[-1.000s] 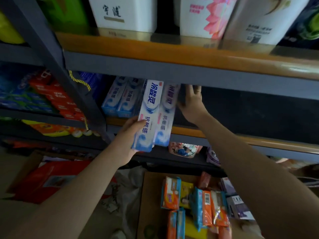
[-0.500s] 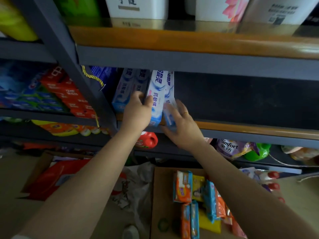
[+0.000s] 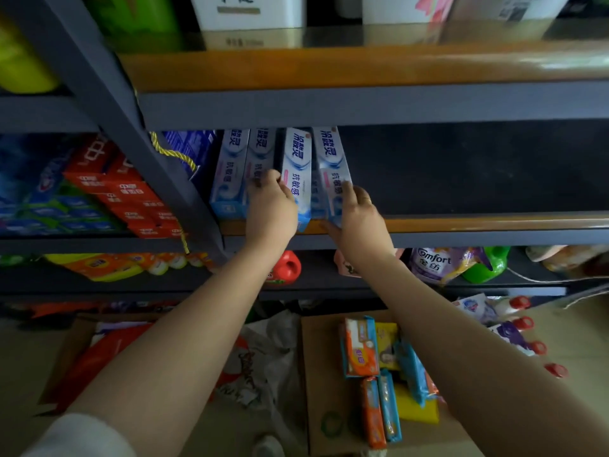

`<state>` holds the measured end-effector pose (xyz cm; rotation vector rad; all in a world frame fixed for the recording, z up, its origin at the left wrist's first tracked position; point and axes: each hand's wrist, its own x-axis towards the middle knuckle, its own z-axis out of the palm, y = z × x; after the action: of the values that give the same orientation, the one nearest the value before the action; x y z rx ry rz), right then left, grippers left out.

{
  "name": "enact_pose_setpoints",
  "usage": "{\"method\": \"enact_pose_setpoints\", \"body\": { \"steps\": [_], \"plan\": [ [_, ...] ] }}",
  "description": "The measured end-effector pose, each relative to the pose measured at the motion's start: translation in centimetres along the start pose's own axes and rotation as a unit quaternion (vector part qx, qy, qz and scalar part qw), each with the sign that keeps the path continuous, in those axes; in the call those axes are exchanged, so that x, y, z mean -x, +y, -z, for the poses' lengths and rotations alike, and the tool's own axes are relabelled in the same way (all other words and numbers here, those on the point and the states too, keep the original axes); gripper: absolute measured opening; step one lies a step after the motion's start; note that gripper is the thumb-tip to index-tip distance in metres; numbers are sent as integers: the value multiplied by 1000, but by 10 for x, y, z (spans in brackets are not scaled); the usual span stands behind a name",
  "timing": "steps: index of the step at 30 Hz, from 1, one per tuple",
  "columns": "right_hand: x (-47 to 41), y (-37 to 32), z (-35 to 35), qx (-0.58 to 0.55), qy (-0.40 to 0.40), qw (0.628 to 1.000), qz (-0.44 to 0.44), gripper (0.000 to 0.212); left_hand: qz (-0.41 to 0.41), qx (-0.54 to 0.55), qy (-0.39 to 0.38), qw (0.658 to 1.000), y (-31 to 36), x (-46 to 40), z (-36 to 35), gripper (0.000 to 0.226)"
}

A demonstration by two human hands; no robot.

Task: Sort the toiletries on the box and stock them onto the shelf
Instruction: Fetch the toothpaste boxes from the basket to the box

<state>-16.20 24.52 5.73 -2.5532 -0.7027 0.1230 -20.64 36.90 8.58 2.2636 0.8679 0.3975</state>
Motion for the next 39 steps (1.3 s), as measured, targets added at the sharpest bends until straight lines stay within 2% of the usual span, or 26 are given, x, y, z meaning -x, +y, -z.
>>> {"method": "enact_pose_setpoints", "body": {
  "steps": [2, 4, 7, 8, 10, 11, 14, 17, 24, 30, 33, 36, 39],
  "plan": [
    [-5, -3, -1, -2, -6, 1000, 11, 73, -48, -147, -19, 988, -1, 1, 2, 32],
    [-9, -5, -2, -2, -17, 999, 29, 72, -143, -269, -7, 952, -8, 1, 11, 37],
    [-15, -4, -2, 10, -24, 998, 49, 68, -307, -321, -8, 896, -28, -3, 26, 57],
    [-17, -3, -1, 8, -29, 998, 49, 67, -322, -331, -59, 885, -36, -6, 30, 65],
    [-21, -1, 0, -25, -42, 998, 40, 63, -300, -360, -177, 865, -48, -13, 34, 84],
    [-23, 0, 0, -46, -47, 997, 34, 62, -299, -368, -194, 859, -51, -17, 35, 90],
    [-27, 0, -1, -73, -47, 996, 30, 60, -310, -343, -168, 871, -52, -24, 31, 90],
    [-30, 3, -4, -68, -45, 996, 34, 60, -285, -316, -151, 892, -48, -31, 26, 84],
    [-33, 6, -6, -72, -44, 996, 37, 58, -279, -277, -103, 914, -49, -36, 13, 71],
    [-34, 1, -7, -74, -49, 995, 53, 66, -295, -276, -85, 911, -53, -33, 10, 75],
    [-36, -7, -10, -63, -49, 996, 33, 76, -306, -276, -65, 909, -56, -28, 8, 72],
    [-35, -9, -9, -58, -42, 997, 23, 75, -318, -266, -44, 909, -58, -23, 4, 67],
    [-43, -18, -5, -102, -35, 994, -25, 74, -321, -248, -37, 913, -59, -23, 3, 66]
  ]
}}
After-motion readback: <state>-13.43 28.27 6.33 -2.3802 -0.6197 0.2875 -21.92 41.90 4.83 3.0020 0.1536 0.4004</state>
